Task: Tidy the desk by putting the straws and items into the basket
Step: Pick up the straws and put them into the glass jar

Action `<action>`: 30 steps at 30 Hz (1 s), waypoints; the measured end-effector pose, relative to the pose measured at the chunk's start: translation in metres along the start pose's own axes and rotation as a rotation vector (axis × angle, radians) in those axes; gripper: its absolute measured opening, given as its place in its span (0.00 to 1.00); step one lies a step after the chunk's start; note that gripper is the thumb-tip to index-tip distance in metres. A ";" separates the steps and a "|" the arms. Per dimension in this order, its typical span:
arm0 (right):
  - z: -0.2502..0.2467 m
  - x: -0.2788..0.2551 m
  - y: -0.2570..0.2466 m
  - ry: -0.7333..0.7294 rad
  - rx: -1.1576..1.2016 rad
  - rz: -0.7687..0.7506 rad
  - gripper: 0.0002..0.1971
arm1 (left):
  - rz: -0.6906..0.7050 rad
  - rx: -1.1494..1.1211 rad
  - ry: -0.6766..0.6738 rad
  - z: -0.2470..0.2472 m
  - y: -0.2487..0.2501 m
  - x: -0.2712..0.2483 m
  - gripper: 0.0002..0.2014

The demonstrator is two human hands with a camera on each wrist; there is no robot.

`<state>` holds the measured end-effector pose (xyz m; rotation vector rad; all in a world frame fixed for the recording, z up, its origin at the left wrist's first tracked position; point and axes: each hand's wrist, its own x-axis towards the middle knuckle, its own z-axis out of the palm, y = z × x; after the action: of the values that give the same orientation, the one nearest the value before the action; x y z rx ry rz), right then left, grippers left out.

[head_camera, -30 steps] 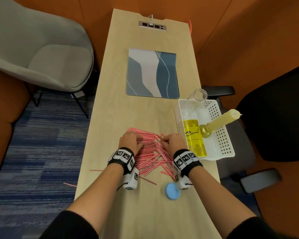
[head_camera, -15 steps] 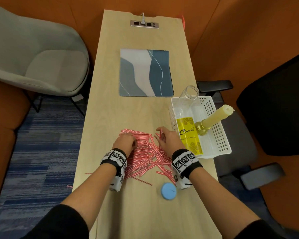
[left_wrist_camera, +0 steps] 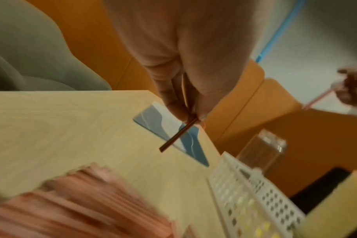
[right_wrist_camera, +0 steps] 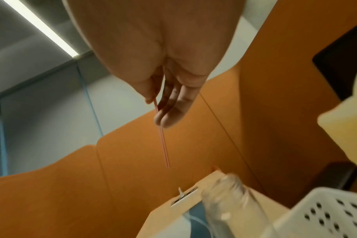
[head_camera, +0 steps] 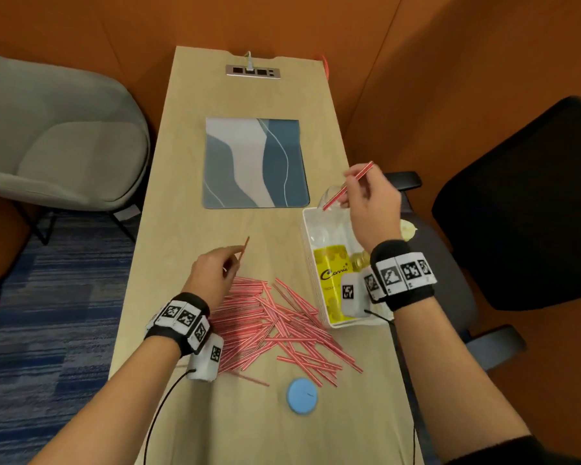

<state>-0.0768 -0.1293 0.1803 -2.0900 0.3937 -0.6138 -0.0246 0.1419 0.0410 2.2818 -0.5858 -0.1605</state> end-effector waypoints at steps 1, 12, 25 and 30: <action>-0.006 0.012 0.002 0.058 -0.007 -0.030 0.06 | 0.005 -0.057 0.059 -0.005 0.009 0.008 0.15; 0.007 0.054 0.066 -0.102 -0.234 0.153 0.11 | 0.112 -0.521 0.257 -0.015 0.127 0.123 0.04; -0.007 0.016 0.068 0.051 -0.032 0.255 0.17 | 0.310 -0.174 -0.062 0.054 0.166 0.166 0.06; 0.003 0.000 0.064 0.022 -0.062 0.236 0.04 | 0.269 -0.114 -0.020 0.049 0.140 0.152 0.22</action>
<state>-0.0787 -0.1627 0.1252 -2.0574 0.6680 -0.4901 0.0451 -0.0442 0.1158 2.0704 -0.8647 -0.0825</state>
